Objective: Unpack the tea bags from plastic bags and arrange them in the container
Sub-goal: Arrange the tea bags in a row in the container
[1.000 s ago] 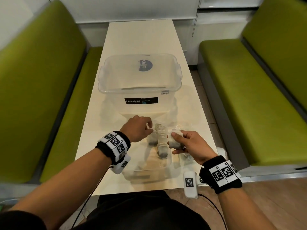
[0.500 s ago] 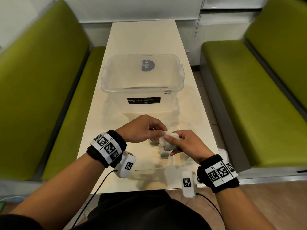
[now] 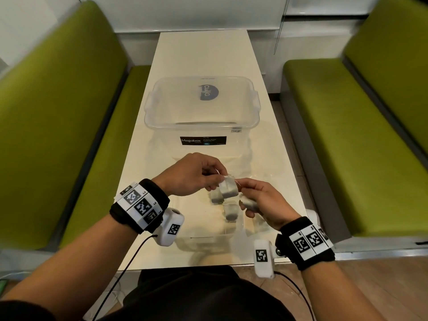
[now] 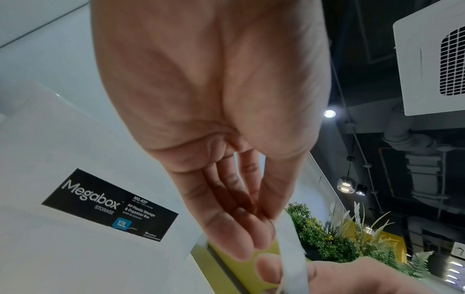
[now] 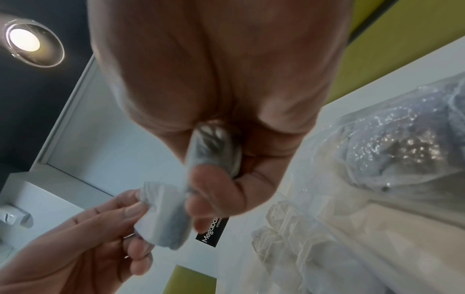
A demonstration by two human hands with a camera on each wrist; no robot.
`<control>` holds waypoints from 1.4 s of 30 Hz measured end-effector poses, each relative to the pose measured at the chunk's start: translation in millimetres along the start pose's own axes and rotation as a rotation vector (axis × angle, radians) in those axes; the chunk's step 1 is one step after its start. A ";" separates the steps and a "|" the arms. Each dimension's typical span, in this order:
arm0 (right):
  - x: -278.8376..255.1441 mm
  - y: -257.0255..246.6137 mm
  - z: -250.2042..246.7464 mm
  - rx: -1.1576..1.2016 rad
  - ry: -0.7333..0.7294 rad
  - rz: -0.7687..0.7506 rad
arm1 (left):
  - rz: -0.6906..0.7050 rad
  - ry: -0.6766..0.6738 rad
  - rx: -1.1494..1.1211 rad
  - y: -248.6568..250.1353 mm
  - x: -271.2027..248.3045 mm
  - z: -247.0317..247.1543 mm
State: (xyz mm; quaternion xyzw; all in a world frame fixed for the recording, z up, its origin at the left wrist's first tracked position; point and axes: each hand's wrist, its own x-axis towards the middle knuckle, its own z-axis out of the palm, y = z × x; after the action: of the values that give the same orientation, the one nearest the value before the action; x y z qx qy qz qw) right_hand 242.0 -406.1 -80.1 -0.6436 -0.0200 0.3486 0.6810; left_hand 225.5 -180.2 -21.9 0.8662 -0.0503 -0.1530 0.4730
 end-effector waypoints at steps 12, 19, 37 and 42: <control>-6.1 -10.0 7.2 -0.196 0.004 -0.119 | 0.000 0.046 0.059 6.9 -4.2 -12.1; -4.5 -11.0 6.2 -0.290 -0.004 -0.164 | 0.024 0.001 0.116 14.8 -9.0 -16.1; 5.4 9.7 -8.0 -0.186 0.199 -0.019 | 0.025 0.074 0.585 -8.9 6.7 -4.8; 1.9 7.2 -18.8 0.197 0.190 0.180 | -0.085 -0.048 0.661 -37.3 19.6 15.2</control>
State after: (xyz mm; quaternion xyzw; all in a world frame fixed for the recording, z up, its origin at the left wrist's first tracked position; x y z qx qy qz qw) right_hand 249.2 -421.9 -90.5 -0.6031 0.1364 0.3460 0.7057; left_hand 237.2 -176.6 -65.0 0.9702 -0.0722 -0.1685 0.1585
